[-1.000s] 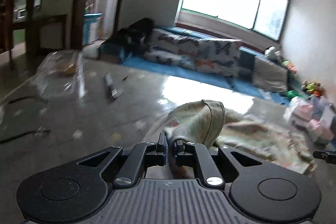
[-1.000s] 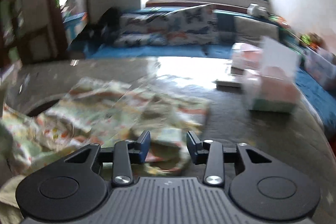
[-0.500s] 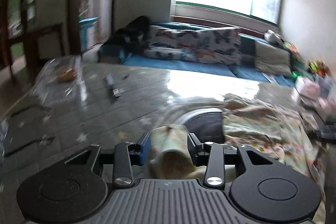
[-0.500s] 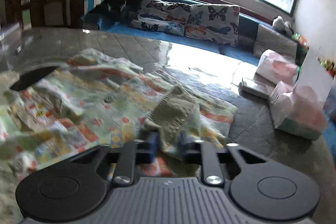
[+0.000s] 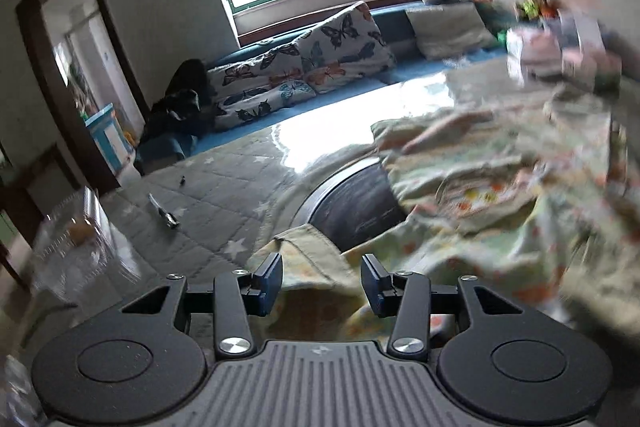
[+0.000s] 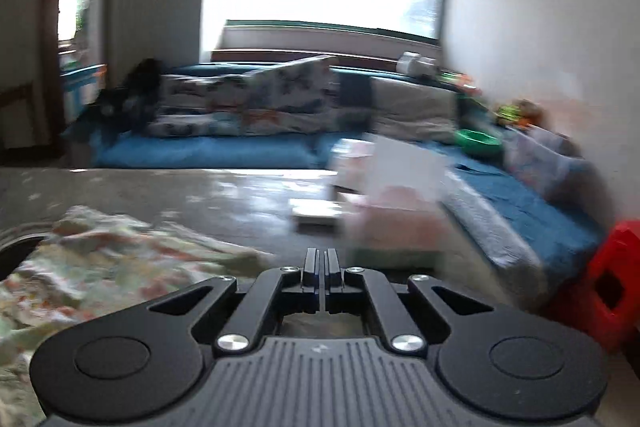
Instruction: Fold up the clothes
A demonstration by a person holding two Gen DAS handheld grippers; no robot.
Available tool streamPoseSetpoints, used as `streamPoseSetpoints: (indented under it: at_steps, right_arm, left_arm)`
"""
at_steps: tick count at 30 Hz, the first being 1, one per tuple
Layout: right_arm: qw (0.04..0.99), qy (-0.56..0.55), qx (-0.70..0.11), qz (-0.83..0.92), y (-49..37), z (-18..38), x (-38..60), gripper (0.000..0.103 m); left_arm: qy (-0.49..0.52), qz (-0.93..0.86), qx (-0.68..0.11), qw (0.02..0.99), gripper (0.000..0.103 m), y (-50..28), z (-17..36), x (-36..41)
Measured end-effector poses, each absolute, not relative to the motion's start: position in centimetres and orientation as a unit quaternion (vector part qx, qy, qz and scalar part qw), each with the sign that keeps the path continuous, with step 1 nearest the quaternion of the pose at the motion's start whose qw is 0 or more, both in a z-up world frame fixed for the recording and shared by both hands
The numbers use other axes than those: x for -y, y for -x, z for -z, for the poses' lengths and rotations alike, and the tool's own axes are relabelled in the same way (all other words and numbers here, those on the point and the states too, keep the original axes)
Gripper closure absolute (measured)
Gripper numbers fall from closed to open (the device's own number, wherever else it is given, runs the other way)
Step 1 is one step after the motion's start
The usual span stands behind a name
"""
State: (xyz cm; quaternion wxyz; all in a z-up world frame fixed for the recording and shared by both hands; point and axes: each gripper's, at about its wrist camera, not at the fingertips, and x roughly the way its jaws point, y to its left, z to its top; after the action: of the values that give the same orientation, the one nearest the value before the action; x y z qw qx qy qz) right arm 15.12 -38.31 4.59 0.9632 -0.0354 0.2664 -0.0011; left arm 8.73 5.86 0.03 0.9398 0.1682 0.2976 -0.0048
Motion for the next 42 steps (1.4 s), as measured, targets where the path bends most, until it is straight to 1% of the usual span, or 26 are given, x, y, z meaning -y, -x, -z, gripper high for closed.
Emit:
streamPoseSetpoints:
  at_steps: [4,6,8,9,10,12,13,15,16,17,18,19,25,29,30,31,33,40,42]
  right_arm:
    - [0.96,0.014,-0.279,0.02,-13.9,-4.1,40.5,0.095]
    - [0.958,0.009,-0.288,0.019,-13.9,-3.4,40.5,0.091]
    - [0.955,0.003,-0.297,0.01,-14.1,-2.5,40.2,0.082]
    - [0.953,-0.001,-0.302,0.004,-14.2,-2.1,39.9,0.074]
    - [0.952,-0.003,-0.307,-0.004,-14.3,-1.7,39.5,0.072]
    - [0.948,-0.01,-0.317,-0.018,-14.9,-1.0,38.8,0.071]
    - [0.946,-0.017,-0.323,-0.024,-15.4,-0.5,38.4,0.066]
    - [0.941,-0.03,-0.335,-0.034,-16.4,0.4,37.8,0.061]
    - [0.939,-0.033,-0.34,-0.034,-17.0,0.8,37.6,0.06]
    - [0.937,-0.036,-0.345,-0.035,-17.5,1.3,37.4,0.06]
    - [0.935,-0.04,-0.351,-0.035,-18.1,1.7,37.2,0.06]
    - [0.933,-0.044,-0.354,-0.036,-18.5,2.1,37.2,0.06]
    - [0.926,-0.085,-0.365,-0.038,-21.2,3.9,37.0,0.06]
    - [0.928,-0.082,-0.362,-0.036,-22.5,4.6,36.3,0.061]
    - [0.93,-0.073,-0.36,-0.036,-22.6,4.7,35.9,0.064]
    - [0.93,-0.069,-0.359,-0.037,-22.7,4.8,35.6,0.077]
    - [0.93,-0.069,-0.358,-0.045,-22.8,4.8,35.1,0.095]
    - [0.948,-0.046,-0.315,-0.023,-20.5,2.1,35.7,0.096]
    - [0.954,-0.033,-0.297,-0.002,-19.3,0.6,37.1,0.096]
  left_arm:
    - [-0.226,0.015,-0.297,0.928,0.057,-8.8,1.0,-5.7]
    - [-0.255,0.018,-0.295,0.921,0.059,-8.9,1.6,-5.6]
    - [-0.279,0.016,-0.296,0.913,0.062,-9.1,2.3,-5.6]
    - [-0.285,0.016,-0.297,0.911,0.062,-9.1,2.4,-5.6]
    - [-0.29,0.017,-0.297,0.91,0.063,-9.2,2.6,-5.6]
    - [-0.301,0.017,-0.296,0.906,0.068,-9.3,2.9,-5.7]
    - [-0.306,0.016,-0.295,0.905,0.071,-9.4,3.1,-5.6]
    - [-0.303,0.018,-0.298,0.905,0.086,-9.7,3.3,-5.6]
    - [-0.297,0.015,-0.3,0.906,0.089,-9.9,3.3,-5.7]
    - [-0.291,0.012,-0.301,0.908,0.093,-10.1,3.3,-5.8]
    - [-0.278,0.007,-0.301,0.912,0.095,-10.2,3.2,-6.0]
    - [-0.258,0.0,-0.301,0.918,0.096,-10.3,2.9,-6.4]
    - [-0.063,-0.081,-0.296,0.95,0.098,-10.2,-0.2,-11.8]
    - [0.03,-0.118,-0.279,0.953,0.098,-8.6,-1.3,-15.0]
    - [0.052,-0.125,-0.277,0.951,0.098,-8.2,-1.3,-15.6]
    - [0.074,-0.132,-0.276,0.949,0.098,-7.7,-1.3,-16.2]
    - [0.114,-0.142,-0.276,0.944,0.098,-7.0,-1.0,-17.3]
    - [0.147,-0.16,-0.277,0.936,0.098,-6.4,-0.3,-18.4]
    - [0.15,-0.167,-0.269,0.937,0.101,-6.0,-0.6,-18.7]
